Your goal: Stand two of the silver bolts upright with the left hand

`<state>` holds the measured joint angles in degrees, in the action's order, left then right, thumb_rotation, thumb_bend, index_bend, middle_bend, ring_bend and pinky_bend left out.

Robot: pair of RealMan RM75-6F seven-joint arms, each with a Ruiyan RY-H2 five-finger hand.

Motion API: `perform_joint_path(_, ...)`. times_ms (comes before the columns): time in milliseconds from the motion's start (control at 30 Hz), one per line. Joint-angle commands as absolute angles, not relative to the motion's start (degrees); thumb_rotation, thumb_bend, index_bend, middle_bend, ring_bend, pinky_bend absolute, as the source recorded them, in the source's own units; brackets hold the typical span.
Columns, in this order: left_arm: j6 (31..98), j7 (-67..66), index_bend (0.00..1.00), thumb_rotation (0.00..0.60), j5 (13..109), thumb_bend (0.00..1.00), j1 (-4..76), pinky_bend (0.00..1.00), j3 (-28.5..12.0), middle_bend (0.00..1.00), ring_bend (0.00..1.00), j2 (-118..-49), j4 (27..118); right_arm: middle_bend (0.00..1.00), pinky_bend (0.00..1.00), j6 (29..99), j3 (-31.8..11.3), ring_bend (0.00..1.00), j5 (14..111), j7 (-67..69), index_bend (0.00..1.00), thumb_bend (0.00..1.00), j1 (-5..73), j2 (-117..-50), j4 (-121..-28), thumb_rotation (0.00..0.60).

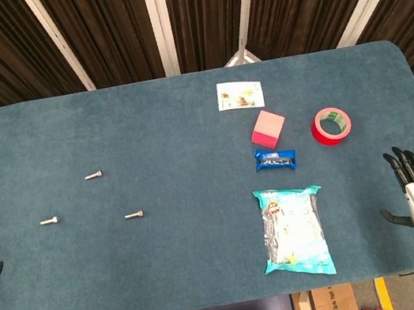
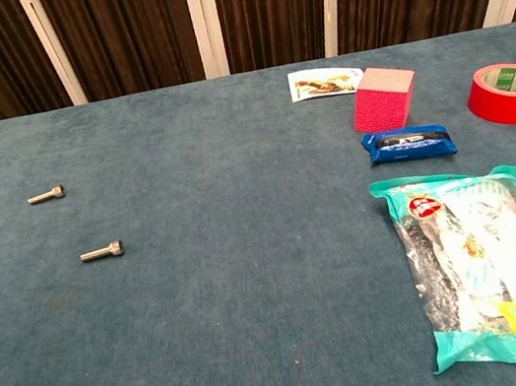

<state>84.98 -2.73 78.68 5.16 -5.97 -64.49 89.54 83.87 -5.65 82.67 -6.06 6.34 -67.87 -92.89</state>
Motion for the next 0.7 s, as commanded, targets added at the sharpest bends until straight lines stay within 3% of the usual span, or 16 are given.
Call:
perform_joint_path(33, 84.36, -3.76, 0.27, 0.600, 77.99, 0.34, 5.51, 0.00, -6.18, 0.00, 0.00, -64.68, 88.95, 0.02, 0.00, 83.60, -5.68, 0.00, 82.25, -6.40, 0.08, 0.00, 6.38, -68.10, -93.02, 0.600)
perform_joint_path(200, 81.85, -6.41, 0.32, 0.600, 77.77, 0.34, 7.78, 0.00, -7.05, 0.00, 0.00, -64.10, 87.48, 0.02, 0.00, 83.40, -5.99, 0.00, 81.24, -7.49, 0.08, 0.00, 6.40, -68.50, -93.00, 0.600)
perform_joint_path(433, 69.17, -8.95, 0.36, 0.600, 70.19, 0.34, 15.03, 0.00, -10.68, 0.02, 0.00, -63.91, 82.66, 0.02, 0.00, 82.87, -6.04, 0.00, 80.51, -8.64, 0.08, 0.00, 6.60, -69.30, -93.04, 0.600)
perform_joint_path(700, 61.37, -12.89, 0.38, 0.600, 63.03, 0.38, 19.86, 0.00, -11.89, 0.03, 0.00, -68.70, 76.03, 0.02, 0.00, 81.45, -6.05, 0.00, 79.15, -10.71, 0.08, 0.00, 7.22, -70.89, -92.02, 0.600)
